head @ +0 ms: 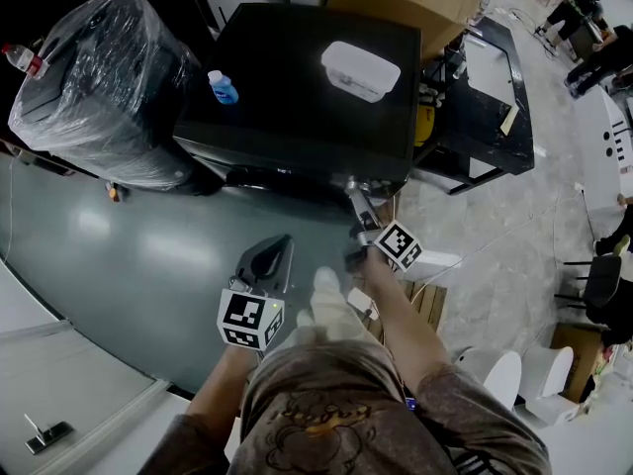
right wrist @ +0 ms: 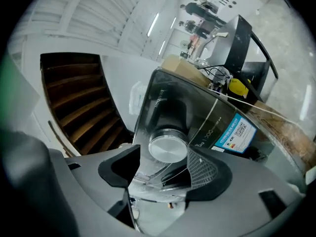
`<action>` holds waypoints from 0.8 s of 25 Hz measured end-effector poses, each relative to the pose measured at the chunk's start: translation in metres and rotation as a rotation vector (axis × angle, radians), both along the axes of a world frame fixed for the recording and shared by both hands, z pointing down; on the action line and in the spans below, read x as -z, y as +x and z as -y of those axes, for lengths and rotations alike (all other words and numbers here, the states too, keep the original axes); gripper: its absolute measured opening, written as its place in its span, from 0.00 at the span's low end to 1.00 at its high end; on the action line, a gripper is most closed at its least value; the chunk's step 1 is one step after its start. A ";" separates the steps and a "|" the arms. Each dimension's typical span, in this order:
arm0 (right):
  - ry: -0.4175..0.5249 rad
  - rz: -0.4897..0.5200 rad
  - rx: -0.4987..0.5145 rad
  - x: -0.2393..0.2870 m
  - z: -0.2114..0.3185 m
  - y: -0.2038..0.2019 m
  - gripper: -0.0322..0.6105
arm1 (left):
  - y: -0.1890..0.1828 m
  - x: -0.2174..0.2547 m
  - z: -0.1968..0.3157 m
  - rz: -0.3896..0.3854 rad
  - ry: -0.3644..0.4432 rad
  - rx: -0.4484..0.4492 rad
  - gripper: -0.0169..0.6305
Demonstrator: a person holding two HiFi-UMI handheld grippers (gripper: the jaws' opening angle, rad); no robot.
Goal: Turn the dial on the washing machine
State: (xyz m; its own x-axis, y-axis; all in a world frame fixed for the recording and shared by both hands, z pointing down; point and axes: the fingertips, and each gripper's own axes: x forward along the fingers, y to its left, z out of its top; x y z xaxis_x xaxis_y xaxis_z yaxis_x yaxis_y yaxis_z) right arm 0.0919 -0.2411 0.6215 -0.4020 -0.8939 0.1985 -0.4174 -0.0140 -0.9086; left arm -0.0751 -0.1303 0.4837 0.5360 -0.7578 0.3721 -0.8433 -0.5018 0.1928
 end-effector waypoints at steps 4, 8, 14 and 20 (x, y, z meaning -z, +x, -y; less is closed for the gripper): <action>0.046 -0.074 0.048 0.028 -0.009 0.006 0.47 | 0.000 0.009 0.001 -0.015 0.015 -0.002 0.01; 0.117 -0.168 0.100 0.070 -0.018 0.012 0.46 | 0.001 0.031 0.008 -0.048 0.048 -0.006 0.01; 0.245 -0.304 0.230 0.145 -0.043 0.007 0.46 | 0.005 0.077 0.017 -0.123 0.073 -0.031 0.01; 0.394 -0.528 0.392 0.206 -0.093 -0.009 0.46 | 0.006 0.106 0.006 -0.170 0.064 -0.075 0.01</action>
